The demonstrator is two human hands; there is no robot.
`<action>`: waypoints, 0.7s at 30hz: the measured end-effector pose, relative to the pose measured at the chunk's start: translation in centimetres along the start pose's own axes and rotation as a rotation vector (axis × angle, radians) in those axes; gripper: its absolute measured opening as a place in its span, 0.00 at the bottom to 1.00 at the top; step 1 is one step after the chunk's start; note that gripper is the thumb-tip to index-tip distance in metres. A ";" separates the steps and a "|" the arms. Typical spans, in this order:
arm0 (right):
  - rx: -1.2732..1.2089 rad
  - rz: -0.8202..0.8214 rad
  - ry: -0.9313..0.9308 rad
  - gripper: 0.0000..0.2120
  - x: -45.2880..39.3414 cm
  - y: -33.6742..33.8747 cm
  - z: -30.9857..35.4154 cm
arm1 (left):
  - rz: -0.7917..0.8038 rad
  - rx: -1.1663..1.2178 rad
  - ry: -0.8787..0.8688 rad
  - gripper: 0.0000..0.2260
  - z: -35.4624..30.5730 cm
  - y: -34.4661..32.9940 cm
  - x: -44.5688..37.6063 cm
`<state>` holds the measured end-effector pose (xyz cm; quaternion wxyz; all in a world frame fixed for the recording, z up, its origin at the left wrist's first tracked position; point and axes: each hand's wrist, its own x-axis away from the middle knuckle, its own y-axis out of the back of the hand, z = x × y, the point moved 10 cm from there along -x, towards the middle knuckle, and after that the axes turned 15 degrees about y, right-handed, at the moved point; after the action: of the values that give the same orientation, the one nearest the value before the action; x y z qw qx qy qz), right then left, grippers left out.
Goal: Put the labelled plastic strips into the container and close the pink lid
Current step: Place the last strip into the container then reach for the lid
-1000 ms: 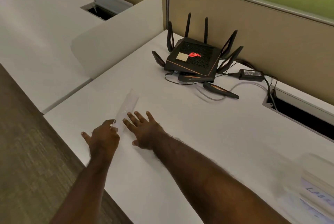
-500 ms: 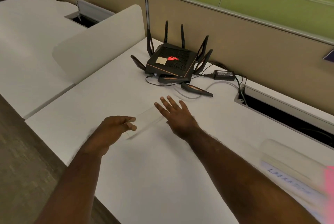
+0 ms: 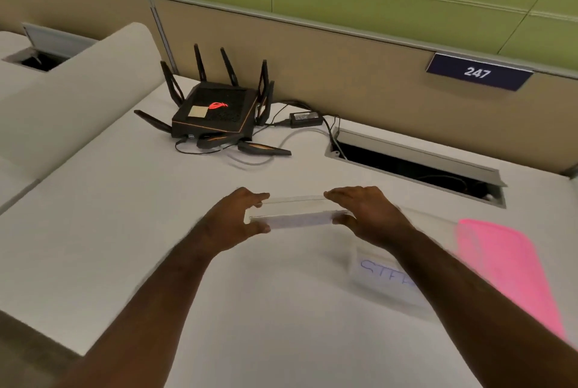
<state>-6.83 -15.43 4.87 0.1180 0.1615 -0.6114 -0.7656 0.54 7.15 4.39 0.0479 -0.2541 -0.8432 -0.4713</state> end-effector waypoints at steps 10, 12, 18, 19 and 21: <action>-0.115 -0.053 -0.344 0.21 15.6 3.9 -6.6 | -0.120 -0.226 -0.393 0.22 -14.0 -7.0 -0.1; -0.095 -0.066 -0.390 0.20 17.9 4.0 -7.5 | -0.104 -0.281 -0.400 0.21 -15.5 -8.9 0.0; 0.043 -0.014 -0.497 0.19 22.6 3.2 -9.0 | -0.089 -0.519 -0.423 0.22 -18.1 -13.8 0.6; 0.053 0.001 -0.517 0.19 23.2 2.8 -9.1 | -0.088 -0.567 -0.428 0.22 -18.4 -14.4 0.8; 0.066 0.040 -0.551 0.20 24.0 2.2 -9.2 | -0.077 -0.667 -0.432 0.21 -18.8 -15.7 1.1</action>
<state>-25.40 -33.22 2.66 -0.0431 -0.0611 -0.6481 -0.7578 -10.86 -14.54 2.98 -0.2333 -0.3173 -0.6435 -0.6564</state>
